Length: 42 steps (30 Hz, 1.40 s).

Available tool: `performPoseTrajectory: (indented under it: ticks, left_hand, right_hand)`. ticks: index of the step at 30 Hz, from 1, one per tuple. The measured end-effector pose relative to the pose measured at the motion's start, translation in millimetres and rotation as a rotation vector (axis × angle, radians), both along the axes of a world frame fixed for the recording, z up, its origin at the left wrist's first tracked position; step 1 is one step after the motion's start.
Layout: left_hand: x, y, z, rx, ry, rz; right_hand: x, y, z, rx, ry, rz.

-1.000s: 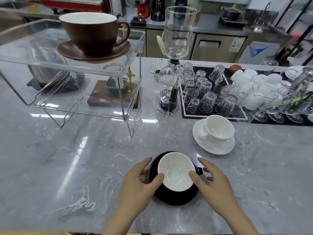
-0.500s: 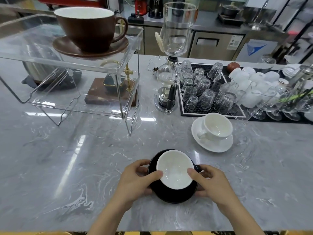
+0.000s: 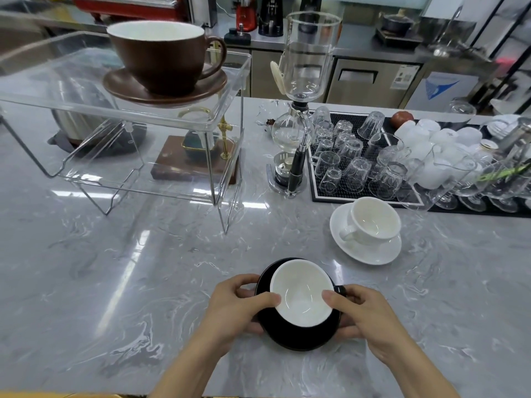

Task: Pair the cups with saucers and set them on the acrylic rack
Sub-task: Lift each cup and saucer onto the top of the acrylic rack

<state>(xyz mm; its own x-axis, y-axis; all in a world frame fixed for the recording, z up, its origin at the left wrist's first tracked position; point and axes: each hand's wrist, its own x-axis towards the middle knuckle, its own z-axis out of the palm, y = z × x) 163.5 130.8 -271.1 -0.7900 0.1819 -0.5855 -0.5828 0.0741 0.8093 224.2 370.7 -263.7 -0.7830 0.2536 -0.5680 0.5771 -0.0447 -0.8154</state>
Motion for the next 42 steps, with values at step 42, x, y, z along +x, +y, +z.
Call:
performPoseTrajectory:
  ticks: [42]
  left_hand:
    - [28.2,-42.8,194.2,0.100,0.638,0.508]
  right_hand:
    - [-85.3,-50.7,192.5,-0.030,0.716,0.450]
